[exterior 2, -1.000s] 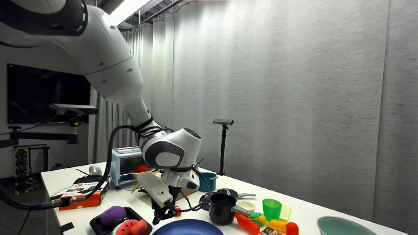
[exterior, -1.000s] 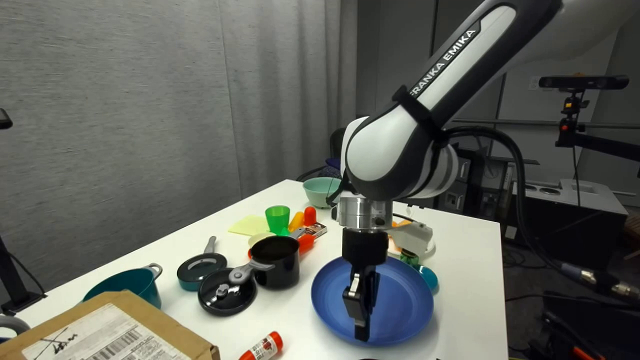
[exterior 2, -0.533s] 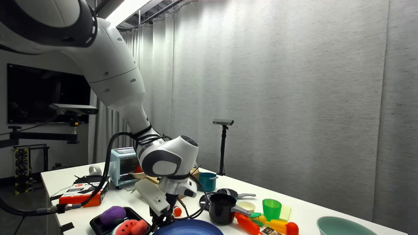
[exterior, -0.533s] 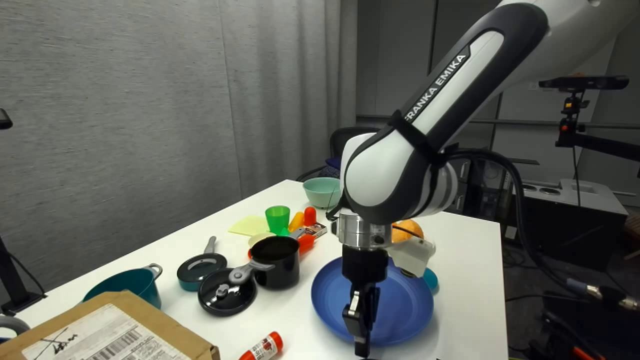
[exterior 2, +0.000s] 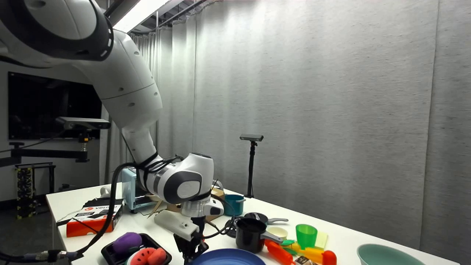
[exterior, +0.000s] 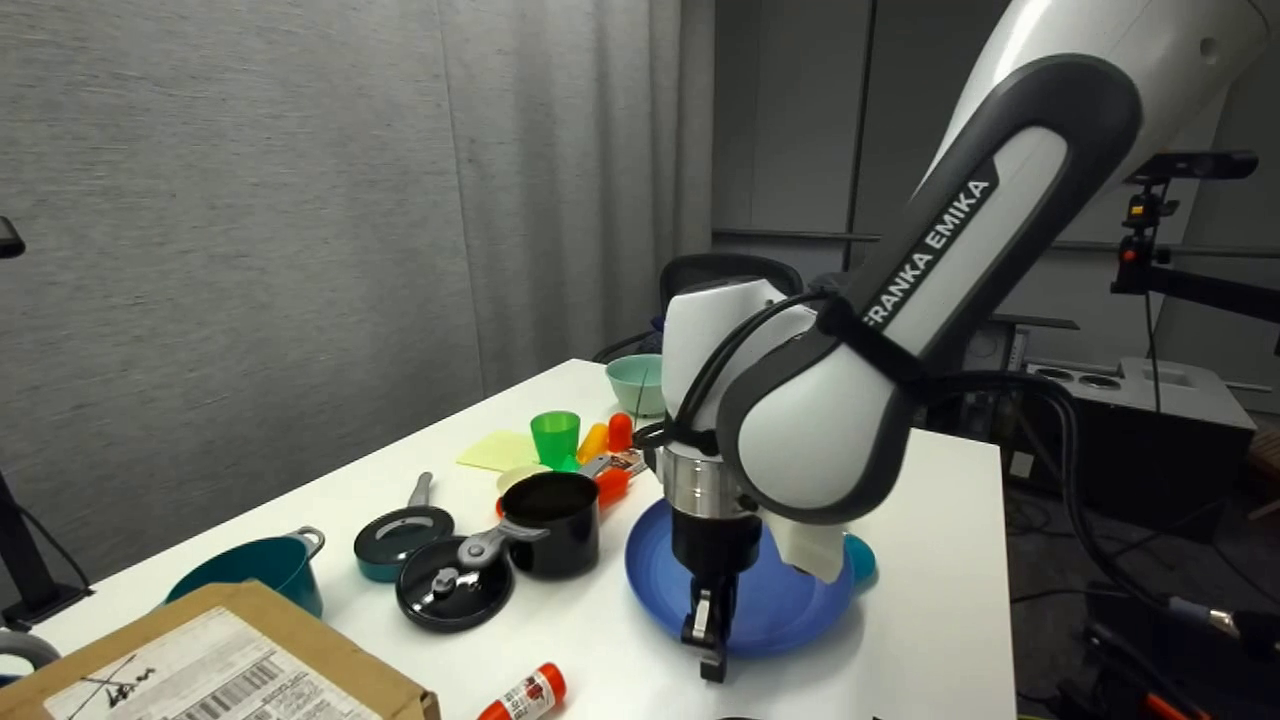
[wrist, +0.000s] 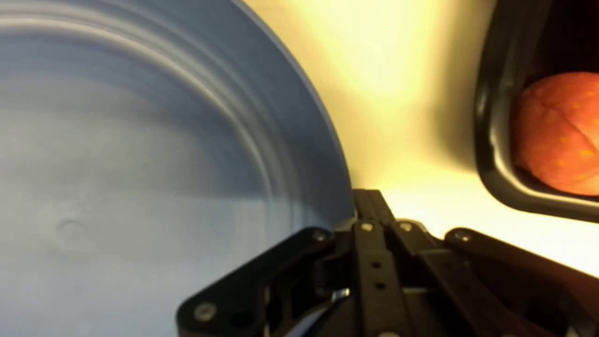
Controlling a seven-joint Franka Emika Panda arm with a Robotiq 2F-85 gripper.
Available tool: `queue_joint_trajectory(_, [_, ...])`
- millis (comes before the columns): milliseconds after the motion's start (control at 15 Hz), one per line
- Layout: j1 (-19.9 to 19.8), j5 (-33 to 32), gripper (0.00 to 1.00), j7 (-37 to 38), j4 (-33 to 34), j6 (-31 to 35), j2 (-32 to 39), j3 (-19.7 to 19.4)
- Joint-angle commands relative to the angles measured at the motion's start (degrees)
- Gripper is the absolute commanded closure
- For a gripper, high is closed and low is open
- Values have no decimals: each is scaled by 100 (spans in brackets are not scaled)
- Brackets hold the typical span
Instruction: Remove the plush toys from the blue plate
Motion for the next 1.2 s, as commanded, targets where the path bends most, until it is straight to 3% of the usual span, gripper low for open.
queue_joint_trajectory(0, [402, -1169, 100, 780, 65, 325, 70, -546])
queue_joint_trajectory(333, [880, -2671, 100, 2040, 226, 639, 159, -1323])
queue_joint_trajectory(533, [1046, -3165, 100, 2734, 363, 672, 218, -1619])
queue_joint_trajectory(1067, [175, -992, 100, 2344, 472, 427, -506, -869])
queue_joint_trajectory(1133, [278, -969, 100, 2620, 627, 496, -452, -921])
